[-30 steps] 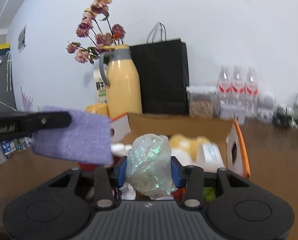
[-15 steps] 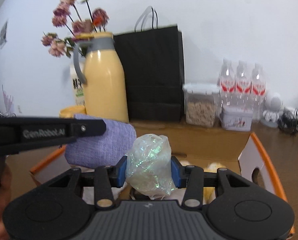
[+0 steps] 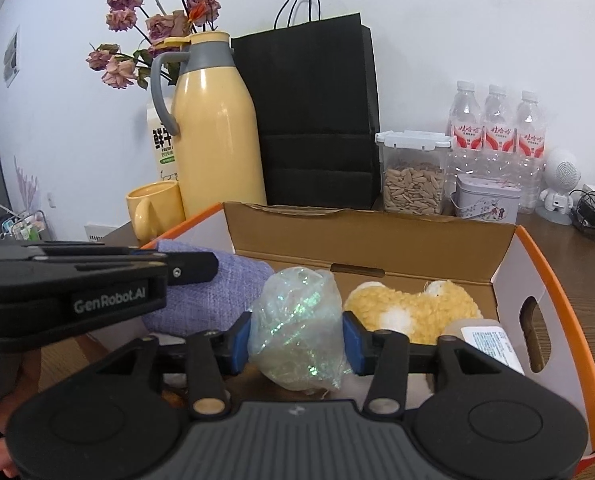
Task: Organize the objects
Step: 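Carry the purple pouch and plastic bag into the box and open both grippers, then move both grippers back toward the navy case and red rose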
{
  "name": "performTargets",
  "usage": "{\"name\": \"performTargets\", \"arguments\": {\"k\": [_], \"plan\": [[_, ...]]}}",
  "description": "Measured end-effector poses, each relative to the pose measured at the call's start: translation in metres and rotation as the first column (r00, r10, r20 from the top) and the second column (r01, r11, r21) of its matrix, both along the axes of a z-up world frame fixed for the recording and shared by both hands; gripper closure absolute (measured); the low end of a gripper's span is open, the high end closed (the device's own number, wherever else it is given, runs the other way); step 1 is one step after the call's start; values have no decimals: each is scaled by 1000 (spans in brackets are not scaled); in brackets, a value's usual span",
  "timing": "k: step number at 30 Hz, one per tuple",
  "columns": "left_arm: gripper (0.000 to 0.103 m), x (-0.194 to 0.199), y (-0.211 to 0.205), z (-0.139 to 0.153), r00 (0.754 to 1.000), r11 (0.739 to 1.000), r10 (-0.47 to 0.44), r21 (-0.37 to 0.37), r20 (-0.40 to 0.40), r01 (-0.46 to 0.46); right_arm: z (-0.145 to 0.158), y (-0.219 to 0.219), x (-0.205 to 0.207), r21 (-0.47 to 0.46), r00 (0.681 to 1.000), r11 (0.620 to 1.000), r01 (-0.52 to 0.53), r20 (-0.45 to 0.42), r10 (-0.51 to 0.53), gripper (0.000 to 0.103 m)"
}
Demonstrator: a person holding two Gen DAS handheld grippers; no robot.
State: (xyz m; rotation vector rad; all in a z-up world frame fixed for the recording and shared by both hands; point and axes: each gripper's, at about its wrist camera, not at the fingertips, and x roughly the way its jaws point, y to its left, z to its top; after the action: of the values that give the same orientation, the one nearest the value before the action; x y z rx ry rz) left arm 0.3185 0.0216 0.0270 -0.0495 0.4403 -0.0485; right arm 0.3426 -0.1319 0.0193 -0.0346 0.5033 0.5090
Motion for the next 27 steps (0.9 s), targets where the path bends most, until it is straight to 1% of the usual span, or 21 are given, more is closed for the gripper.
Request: {"name": "performTargets", "arguments": {"k": [2, 3, 4, 5, 6, 7, 9, 11, 15, 21, 27], "plan": [[48, -7, 1, 5, 999, 1000, 17, 4, 35, -17, 2, -2, -5, -2, 1000, 1000, -5, 14, 5, 45], [42, -11, 1, 9, 998, 1000, 26, 10, 57, -27, 4, -3, -7, 0, 1000, 1000, -7, 20, 7, 39], [30, -15, 1, 12, 996, 999, 32, 15, 79, -34, 5, -5, -10, 1, 1000, 1000, -4, 31, 4, 36], [13, -20, 1, 16, 994, 999, 40, 20, 99, -42, 7, -7, -13, 1, 999, 1000, 2, 42, -2, 27], [3, -22, 0, 18, 993, 998, 49, 23, 112, -52, 9, -8, -14, 1, 999, 1000, 8, 52, -8, 19], [0, -26, 0, 20, 989, 997, 62, 27, 132, -66, 10, -10, -16, 3, 998, 1000, 13, 63, -14, 16], [0, -30, -3, 24, 987, 996, 68, 41, 149, -75, 13, -13, -18, 12, 997, 1000, 18, 77, -19, 6], [0, -32, -5, 25, 985, 996, 66, 45, 158, -74, 14, -15, -18, 15, 996, 1000, 27, 82, -28, 2], [0, -34, -7, 24, 985, 996, 65, 53, 160, -75, 15, -16, -19, 14, 996, 1000, 27, 85, -28, 2], [0, -38, -5, 25, 985, 995, 79, 41, 153, -86, 18, -16, -25, 1, 994, 999, 32, 101, -32, 0], [0, -61, -6, 38, 981, 997, 68, 24, 184, -73, 32, -23, -43, -1, 990, 1000, 29, 139, -29, 0]]}}
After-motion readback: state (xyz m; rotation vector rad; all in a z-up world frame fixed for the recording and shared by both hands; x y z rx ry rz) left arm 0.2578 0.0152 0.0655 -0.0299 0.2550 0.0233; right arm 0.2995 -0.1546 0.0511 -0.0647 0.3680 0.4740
